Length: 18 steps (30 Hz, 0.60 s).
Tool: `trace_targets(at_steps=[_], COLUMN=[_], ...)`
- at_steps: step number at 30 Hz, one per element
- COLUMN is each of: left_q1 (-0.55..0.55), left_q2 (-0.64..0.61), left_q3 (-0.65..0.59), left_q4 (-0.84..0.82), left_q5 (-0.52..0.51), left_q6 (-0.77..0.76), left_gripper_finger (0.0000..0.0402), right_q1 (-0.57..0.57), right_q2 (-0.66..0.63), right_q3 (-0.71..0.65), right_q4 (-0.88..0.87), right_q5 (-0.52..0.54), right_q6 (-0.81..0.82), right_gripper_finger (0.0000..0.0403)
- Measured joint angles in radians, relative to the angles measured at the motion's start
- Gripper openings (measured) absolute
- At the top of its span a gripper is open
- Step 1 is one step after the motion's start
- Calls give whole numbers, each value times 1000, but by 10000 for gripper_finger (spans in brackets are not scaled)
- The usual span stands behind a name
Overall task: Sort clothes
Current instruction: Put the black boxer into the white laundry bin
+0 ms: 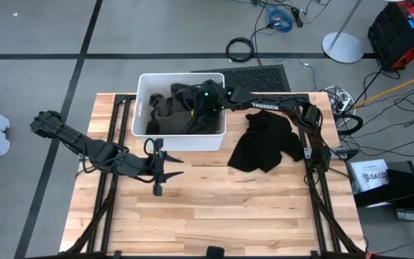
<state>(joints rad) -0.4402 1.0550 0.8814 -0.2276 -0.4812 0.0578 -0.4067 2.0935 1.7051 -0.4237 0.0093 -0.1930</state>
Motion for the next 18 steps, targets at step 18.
trace_targets(at_steps=[18], left_q1=[1], left_q2=[0], left_q3=[0], left_q4=[1], left_q5=[0], left_q6=[-26], left_gripper_finger=[164], right_q1=[11], right_q2=[-115], right_q3=[-12], right_q4=[-254], right_q5=[28], right_q6=[-64], right_gripper_finger=[34])
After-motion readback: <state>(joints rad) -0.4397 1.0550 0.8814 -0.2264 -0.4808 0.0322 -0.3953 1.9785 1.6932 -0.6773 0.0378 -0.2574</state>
